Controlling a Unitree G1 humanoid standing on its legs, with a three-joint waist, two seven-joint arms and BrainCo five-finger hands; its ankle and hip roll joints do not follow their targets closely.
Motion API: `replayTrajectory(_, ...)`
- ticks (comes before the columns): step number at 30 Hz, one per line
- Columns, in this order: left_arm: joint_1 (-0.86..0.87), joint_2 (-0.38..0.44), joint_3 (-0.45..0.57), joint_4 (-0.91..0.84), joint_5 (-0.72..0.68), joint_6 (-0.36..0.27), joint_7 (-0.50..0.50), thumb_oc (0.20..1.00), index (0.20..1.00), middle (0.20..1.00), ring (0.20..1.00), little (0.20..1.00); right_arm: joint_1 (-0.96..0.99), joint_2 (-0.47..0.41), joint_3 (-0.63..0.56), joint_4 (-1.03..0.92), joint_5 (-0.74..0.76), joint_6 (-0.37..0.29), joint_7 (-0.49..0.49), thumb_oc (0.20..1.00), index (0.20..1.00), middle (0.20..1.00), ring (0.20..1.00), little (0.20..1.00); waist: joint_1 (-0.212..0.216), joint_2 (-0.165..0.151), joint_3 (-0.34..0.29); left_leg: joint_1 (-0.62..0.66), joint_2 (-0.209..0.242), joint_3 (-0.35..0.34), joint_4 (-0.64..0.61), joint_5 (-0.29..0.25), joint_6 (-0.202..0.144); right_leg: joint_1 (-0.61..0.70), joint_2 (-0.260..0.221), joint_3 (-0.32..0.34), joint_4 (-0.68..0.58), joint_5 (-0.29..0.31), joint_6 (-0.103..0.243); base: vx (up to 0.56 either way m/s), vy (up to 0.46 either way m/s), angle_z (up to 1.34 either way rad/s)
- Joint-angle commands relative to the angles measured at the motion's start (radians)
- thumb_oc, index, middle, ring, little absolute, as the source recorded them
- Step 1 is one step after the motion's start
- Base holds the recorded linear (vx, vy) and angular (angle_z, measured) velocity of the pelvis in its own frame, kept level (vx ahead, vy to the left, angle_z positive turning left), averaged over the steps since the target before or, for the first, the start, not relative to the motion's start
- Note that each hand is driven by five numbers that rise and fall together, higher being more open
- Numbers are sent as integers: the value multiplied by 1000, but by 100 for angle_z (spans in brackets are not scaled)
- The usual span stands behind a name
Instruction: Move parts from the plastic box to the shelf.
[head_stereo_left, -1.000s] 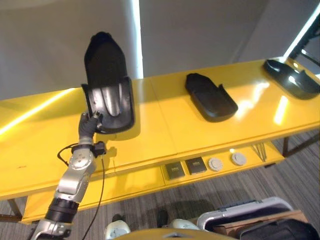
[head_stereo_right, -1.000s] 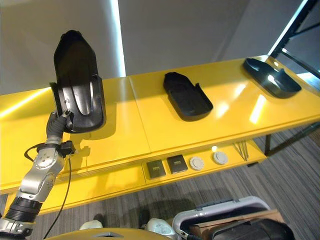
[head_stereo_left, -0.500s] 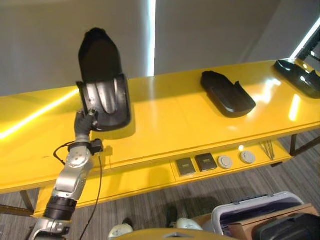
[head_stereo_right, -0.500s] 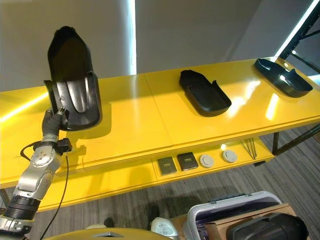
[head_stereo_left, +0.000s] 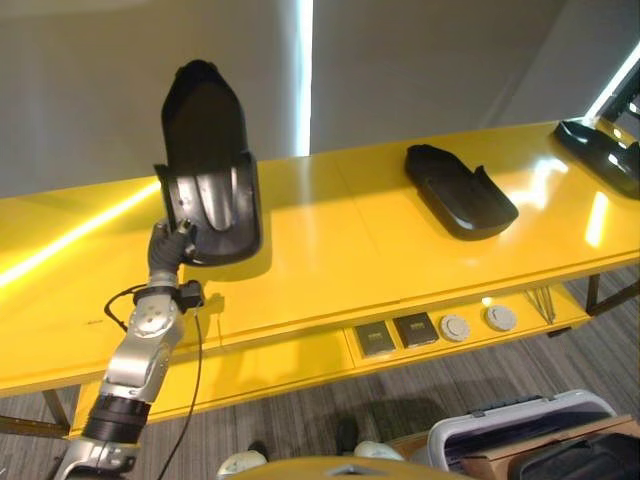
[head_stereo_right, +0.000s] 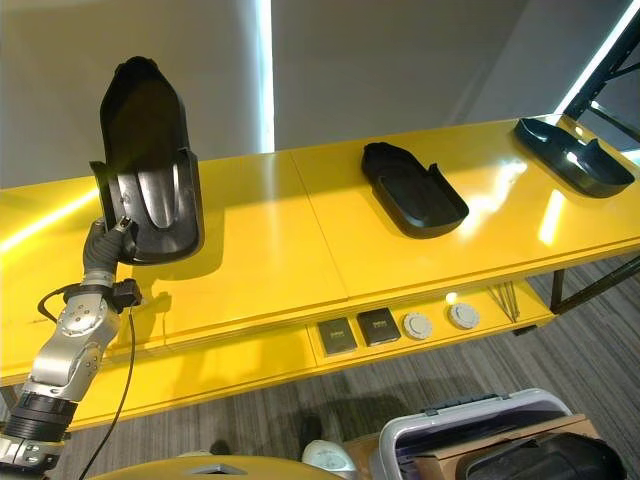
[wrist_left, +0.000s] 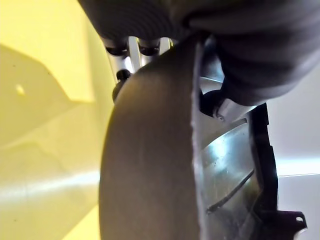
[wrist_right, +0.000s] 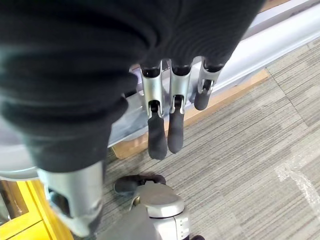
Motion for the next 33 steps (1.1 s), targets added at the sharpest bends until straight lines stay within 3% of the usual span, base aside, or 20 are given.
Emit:
replayTrajectory(1,-64,21,39,-48,16,-81,2,200,200,200,200,200,-32,24,31,51,-44,4,11,1000,1000,1000,1000,1000,-2,-3,-20,-73,56,-7,91,-33,-15,35,-69,14,58,-114,86,32,38,0)
replayTrajectory(16,-157,56,25,5,52,-44,83,200,200,200,200,200,-21,17,25,81,-76,-15,17,1000,1000,1000,1000,1000,-32,-5,-33,-54,45,10,114,-61,-5,40,-80,49,58,-109,97,32,32,-5)
replayTrajectory(33,-186,47,-21,178,93,128,124,200,200,200,200,200,-16,16,19,75,-101,-28,11,1000,1000,1000,1000,1000,-55,-2,-37,-41,42,31,120,-77,5,39,-87,68,61,-108,107,2,9,-4)
